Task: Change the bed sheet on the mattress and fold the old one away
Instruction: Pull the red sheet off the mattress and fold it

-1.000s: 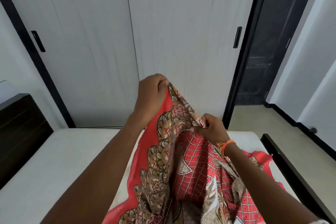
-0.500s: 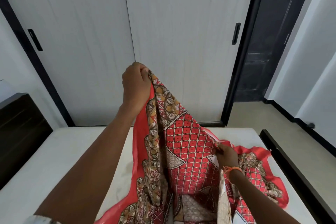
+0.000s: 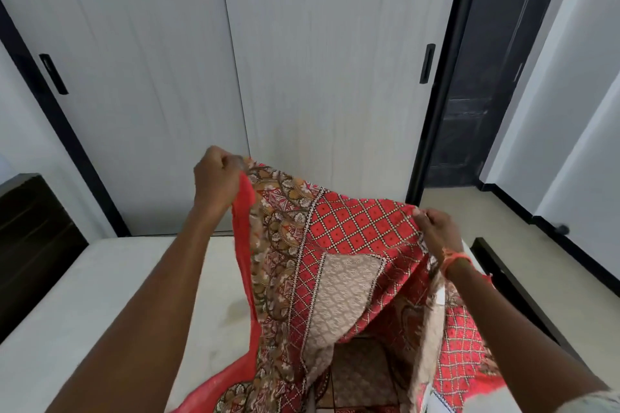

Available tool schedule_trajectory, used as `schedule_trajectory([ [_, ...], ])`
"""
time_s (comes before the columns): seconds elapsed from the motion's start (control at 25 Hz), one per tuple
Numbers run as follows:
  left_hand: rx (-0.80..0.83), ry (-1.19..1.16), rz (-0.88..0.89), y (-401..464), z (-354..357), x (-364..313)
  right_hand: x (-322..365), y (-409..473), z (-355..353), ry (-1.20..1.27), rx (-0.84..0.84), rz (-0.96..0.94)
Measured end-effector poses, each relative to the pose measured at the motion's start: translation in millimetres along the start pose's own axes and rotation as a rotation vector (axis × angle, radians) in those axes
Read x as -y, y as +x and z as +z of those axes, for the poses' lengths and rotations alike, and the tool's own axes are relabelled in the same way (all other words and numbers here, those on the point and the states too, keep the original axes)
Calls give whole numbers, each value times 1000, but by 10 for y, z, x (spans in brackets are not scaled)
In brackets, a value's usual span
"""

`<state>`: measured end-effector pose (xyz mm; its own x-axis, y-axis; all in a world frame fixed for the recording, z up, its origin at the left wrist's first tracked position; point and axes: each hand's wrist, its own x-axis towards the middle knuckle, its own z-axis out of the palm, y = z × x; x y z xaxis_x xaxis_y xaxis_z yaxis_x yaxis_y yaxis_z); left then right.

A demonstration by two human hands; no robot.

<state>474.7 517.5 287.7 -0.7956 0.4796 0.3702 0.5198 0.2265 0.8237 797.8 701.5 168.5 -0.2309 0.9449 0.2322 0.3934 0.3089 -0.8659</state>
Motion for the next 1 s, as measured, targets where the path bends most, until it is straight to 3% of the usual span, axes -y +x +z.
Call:
schedule_trajectory([
  [0.12,188,-142,109,-374,319,-258,554,11,160,37,60,-234],
  [0.24,681,35,400,-646,603,-494,1109,-150,310,116,341,-472],
  [0.28,752,104,495,-665,663,-544,1215,-165,315,137,385,-508],
  [0.4,644,224,596,-595,687,-617,1259,-105,145,135,319,-535],
  [0.56,430,279,621,-629,686,-715,868,-15,74,-257,142,-537],
  [0.72,291,217,559,-611,706,-806,339,-97,164,-318,-84,-231],
  [0.84,170,204,477,-441,604,-758,-97,-227,68,-330,-120,5],
  [1.0,28,182,368,-252,492,-645,-473,-283,-58,-363,-68,121],
])
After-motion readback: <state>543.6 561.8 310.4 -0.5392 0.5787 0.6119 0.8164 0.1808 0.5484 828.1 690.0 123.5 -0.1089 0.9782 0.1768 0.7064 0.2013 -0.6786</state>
